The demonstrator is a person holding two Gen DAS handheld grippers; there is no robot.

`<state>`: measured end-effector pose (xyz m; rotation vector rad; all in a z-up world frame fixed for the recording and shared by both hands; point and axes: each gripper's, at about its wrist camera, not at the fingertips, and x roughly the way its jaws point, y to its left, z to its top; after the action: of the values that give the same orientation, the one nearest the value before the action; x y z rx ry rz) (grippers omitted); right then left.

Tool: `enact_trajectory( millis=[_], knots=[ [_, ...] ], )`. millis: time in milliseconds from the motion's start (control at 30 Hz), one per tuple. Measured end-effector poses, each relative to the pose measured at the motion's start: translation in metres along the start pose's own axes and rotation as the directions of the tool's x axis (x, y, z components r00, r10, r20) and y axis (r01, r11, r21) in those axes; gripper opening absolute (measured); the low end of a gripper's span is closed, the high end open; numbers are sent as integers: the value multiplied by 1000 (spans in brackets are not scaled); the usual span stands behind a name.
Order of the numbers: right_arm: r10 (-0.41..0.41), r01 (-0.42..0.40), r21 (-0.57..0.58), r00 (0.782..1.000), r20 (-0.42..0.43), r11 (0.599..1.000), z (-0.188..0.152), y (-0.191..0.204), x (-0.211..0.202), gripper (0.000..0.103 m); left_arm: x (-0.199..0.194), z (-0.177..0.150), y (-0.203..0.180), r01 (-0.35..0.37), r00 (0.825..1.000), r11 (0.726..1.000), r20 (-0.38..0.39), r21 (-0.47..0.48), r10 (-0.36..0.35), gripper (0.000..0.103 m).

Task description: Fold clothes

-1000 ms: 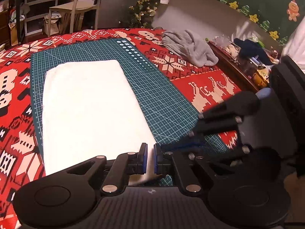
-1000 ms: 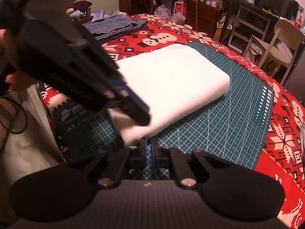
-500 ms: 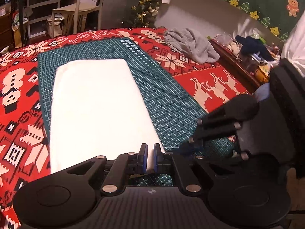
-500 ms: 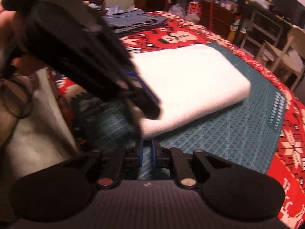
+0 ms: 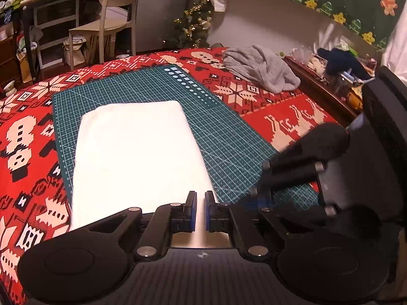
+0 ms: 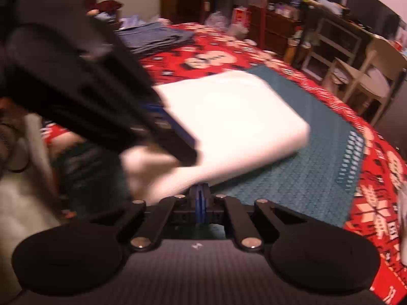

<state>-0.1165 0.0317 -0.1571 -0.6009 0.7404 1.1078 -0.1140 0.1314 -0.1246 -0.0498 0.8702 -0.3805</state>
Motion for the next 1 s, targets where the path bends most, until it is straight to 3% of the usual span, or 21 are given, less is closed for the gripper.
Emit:
enact_trajectory(
  millis=[67,200,433,733,833,1000],
  knots=[
    [57,-58,-17,998,-8,998,-2,13,-1,4,-2,-4,1,3,1000,1000,0,-12,-3,5],
    [84,-84,-11,996,-25,996,-6,19,-4,6,-7,-7,6,17,1000,999,-6,-47,-17,5],
    [-3,5,99,1000,-13,995,-1,-10,1,9,-19,-22,6,14,999,999,-34,-47,-16,5],
    [120,-119,56,993,-13,991,-1,23,-9,5,-31,-34,-2,15,999,1000,-38,-15,-16,5],
    [84,-82,77,996,-27,994,-2,15,-7,6,-31,-32,-1,19,999,1000,-28,-17,-19,5],
    [89,-88,117,996,-6,989,1,5,-5,7,-28,-27,1,6,1000,1000,-18,-13,-6,5]
  ],
)
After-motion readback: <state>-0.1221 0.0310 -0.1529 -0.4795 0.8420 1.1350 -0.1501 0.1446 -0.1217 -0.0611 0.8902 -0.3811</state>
